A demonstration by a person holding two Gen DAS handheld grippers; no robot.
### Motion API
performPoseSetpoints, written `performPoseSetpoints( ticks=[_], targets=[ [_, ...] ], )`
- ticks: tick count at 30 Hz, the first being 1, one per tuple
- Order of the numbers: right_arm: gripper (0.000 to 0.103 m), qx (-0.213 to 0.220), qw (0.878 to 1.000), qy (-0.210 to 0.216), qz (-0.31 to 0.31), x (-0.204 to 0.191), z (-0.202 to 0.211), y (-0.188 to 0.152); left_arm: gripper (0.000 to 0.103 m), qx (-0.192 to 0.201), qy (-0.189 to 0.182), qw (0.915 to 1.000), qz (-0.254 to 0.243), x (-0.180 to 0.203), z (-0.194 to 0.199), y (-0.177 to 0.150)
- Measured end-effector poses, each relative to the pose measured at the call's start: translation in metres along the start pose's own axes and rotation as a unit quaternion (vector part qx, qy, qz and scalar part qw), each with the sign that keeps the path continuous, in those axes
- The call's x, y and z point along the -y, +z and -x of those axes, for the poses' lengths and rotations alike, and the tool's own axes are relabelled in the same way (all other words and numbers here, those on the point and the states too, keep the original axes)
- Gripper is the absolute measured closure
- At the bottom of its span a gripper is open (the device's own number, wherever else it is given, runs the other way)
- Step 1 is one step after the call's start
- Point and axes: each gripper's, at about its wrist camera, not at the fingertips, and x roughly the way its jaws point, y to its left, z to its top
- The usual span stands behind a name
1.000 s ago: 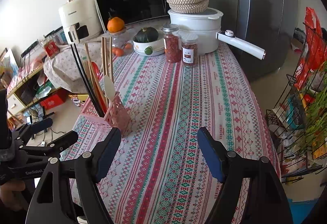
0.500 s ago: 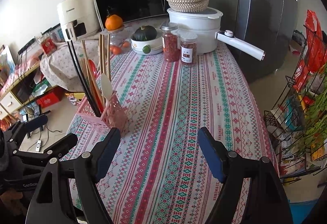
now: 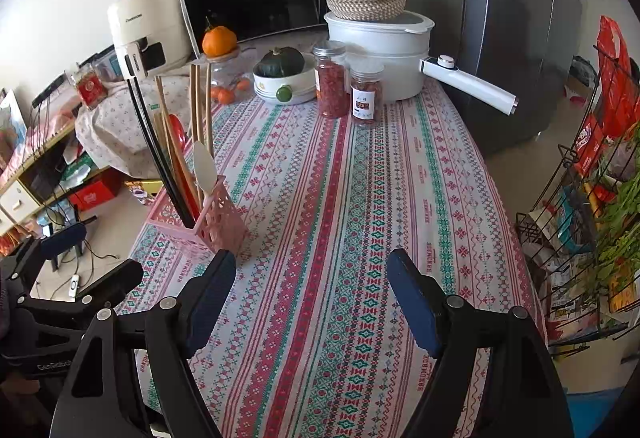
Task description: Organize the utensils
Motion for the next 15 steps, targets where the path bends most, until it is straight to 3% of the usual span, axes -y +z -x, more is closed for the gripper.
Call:
performPoseSetpoints(
  ticks=[15],
  targets=[
    [0.023,-0.002,1.000,0.001,0.000,0.0001,0.0000,0.0013,0.000,-0.003,0.001,1.0000,-0.003,0.0016,-0.0019,0.0006]
  ],
)
